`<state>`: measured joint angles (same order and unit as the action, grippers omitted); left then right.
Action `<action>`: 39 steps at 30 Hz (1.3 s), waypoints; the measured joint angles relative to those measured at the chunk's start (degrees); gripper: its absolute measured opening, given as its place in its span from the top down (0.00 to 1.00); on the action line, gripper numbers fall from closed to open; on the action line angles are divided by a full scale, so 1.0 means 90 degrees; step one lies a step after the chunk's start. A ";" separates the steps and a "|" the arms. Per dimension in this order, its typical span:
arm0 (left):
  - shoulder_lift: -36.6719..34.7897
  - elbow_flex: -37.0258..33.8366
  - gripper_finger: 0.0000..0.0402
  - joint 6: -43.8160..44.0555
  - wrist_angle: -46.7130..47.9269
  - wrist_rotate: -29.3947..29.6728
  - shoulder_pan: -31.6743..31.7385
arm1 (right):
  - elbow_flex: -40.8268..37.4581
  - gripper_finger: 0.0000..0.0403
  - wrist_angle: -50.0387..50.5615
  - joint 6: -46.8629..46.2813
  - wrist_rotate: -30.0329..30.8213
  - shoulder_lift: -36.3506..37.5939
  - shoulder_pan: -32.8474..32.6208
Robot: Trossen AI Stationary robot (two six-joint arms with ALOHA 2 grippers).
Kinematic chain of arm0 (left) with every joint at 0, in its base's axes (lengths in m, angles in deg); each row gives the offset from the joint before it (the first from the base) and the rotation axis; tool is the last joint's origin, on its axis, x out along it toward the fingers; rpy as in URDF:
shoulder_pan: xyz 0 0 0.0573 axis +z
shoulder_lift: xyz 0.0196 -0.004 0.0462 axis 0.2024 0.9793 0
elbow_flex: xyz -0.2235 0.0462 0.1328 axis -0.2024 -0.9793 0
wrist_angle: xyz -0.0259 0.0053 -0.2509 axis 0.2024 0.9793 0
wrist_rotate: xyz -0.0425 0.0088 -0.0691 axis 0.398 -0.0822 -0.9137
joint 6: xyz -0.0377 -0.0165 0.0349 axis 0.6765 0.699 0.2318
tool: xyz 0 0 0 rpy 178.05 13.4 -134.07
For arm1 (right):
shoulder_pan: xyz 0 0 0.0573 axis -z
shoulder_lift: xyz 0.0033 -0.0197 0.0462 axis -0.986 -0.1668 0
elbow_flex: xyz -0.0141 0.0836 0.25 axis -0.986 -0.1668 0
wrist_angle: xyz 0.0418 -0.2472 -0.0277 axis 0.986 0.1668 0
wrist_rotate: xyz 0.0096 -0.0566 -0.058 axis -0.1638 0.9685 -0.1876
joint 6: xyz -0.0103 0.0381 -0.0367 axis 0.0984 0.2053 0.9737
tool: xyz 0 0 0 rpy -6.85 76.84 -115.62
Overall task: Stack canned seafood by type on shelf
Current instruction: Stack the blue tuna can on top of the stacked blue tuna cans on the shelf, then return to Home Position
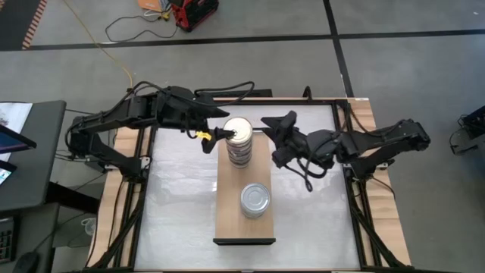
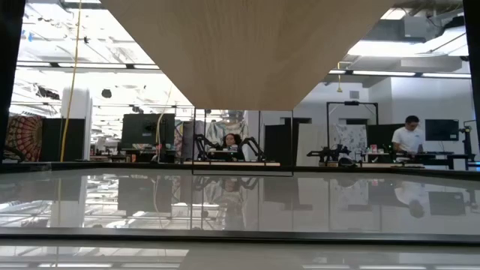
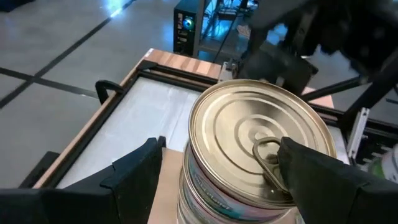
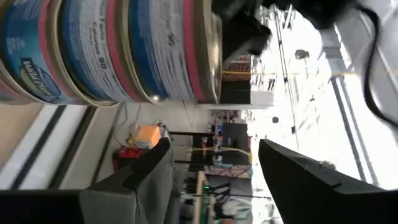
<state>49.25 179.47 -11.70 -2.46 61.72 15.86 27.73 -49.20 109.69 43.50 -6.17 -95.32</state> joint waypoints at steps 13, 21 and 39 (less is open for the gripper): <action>-0.0224 -0.0011 0.24 -0.1145 -0.0669 0.0038 -0.0386 | 0.0000 0.33 0.0997 -0.2108 -0.0028 0.0768 -0.0301; -0.0454 -0.0008 0.24 -0.2009 -0.1186 0.0083 -0.0794 | -0.0002 0.33 0.1691 -0.3868 -0.0140 0.1292 -0.0446; -0.2837 -0.3557 0.24 -0.1903 -0.3220 0.0783 -0.1802 | -0.1410 0.33 0.2902 -0.9032 0.0353 0.3125 -0.2006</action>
<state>23.72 147.46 -28.82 -31.44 68.77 -0.35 15.04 -23.09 28.41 46.68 21.96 -113.37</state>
